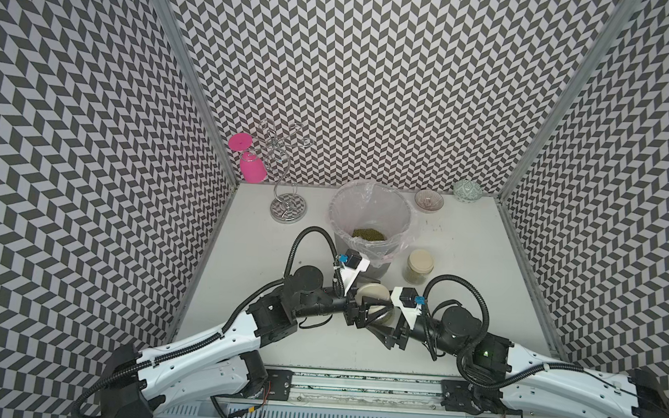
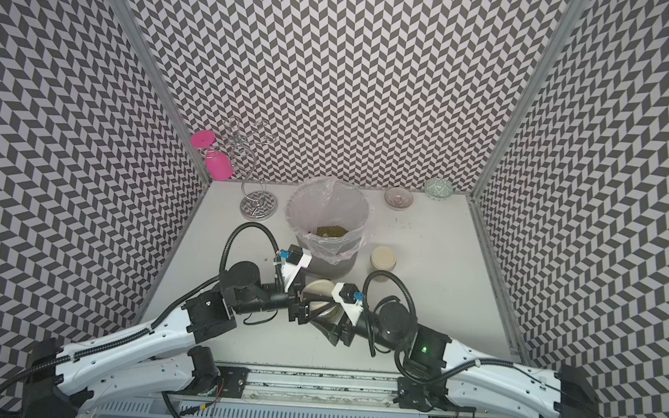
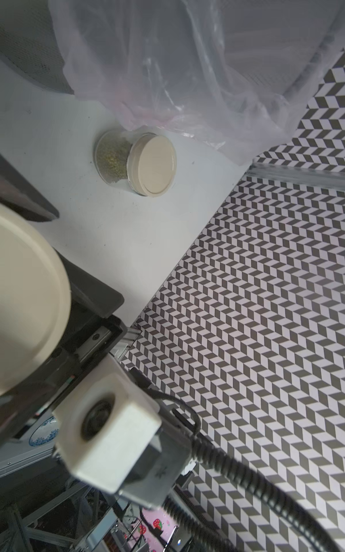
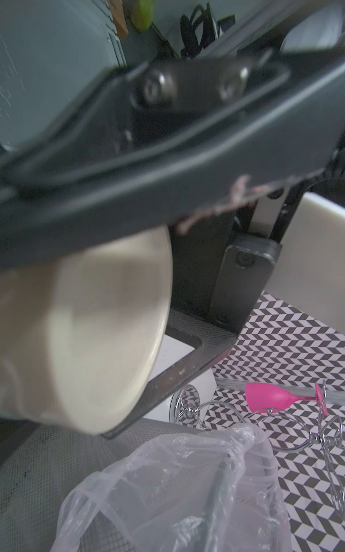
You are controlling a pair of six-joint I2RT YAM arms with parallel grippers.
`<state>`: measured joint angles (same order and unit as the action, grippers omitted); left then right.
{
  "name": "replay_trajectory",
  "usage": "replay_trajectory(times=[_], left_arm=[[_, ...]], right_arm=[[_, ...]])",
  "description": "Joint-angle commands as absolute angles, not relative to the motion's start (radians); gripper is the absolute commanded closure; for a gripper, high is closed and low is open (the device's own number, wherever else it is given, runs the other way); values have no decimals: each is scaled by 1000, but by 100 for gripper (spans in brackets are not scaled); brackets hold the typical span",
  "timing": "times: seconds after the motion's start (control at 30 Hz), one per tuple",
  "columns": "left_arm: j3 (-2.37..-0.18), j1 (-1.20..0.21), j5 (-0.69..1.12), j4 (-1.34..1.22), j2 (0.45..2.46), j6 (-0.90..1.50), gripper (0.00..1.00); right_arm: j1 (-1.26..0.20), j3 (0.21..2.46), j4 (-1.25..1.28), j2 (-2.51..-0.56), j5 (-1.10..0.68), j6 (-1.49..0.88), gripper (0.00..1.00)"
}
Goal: Empty moldy mung beans from jars
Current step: Unscrew the lid from the jar, then place the lid at the center of the board.
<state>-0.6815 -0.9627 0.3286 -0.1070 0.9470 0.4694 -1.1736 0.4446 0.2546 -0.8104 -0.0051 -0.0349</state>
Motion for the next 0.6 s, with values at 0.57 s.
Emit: replay_trajectory(times=[0.57], left_arm=[[-840, -922, -198, 436, 1026, 808, 86]], right_arm=[[-1382, 513, 473, -969, 375, 177, 63]])
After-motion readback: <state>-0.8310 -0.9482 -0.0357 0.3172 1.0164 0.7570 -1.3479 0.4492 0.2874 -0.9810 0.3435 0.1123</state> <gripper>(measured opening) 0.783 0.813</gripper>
